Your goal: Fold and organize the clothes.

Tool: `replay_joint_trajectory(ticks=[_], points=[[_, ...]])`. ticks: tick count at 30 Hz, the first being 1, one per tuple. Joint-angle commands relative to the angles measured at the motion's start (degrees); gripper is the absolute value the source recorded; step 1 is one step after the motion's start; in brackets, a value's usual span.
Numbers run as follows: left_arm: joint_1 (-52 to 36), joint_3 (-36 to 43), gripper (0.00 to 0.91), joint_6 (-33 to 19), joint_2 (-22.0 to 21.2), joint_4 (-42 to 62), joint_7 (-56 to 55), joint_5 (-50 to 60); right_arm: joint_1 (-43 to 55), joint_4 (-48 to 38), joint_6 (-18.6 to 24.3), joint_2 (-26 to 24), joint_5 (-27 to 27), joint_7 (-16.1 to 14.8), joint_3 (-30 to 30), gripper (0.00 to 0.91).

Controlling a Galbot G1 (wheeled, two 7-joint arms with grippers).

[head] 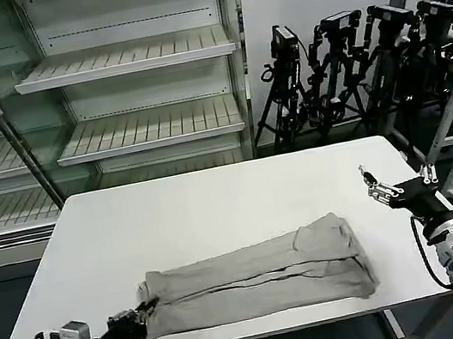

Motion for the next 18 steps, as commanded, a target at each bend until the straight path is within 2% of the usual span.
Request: replay_joint_trajectory(ticks=[1,12,18], points=[[-0.03,-12.19,0.040,-0.16,6.55,5.45,-0.18,-1.25,1.32,-0.34,0.11,0.19,0.02,0.02,-0.85,0.907],[6.91,-25.94,0.040,-0.15,12.49,10.42,0.20,-1.70,4.70,-1.22,0.06,-0.07,0.06,-0.03,-3.76,0.907],[10.05,-30.43,0.050,-0.07,12.80,6.27,-0.20,-1.74,5.79,-1.51,0.02,0.52,-0.06,-0.06,-5.11,0.907]])
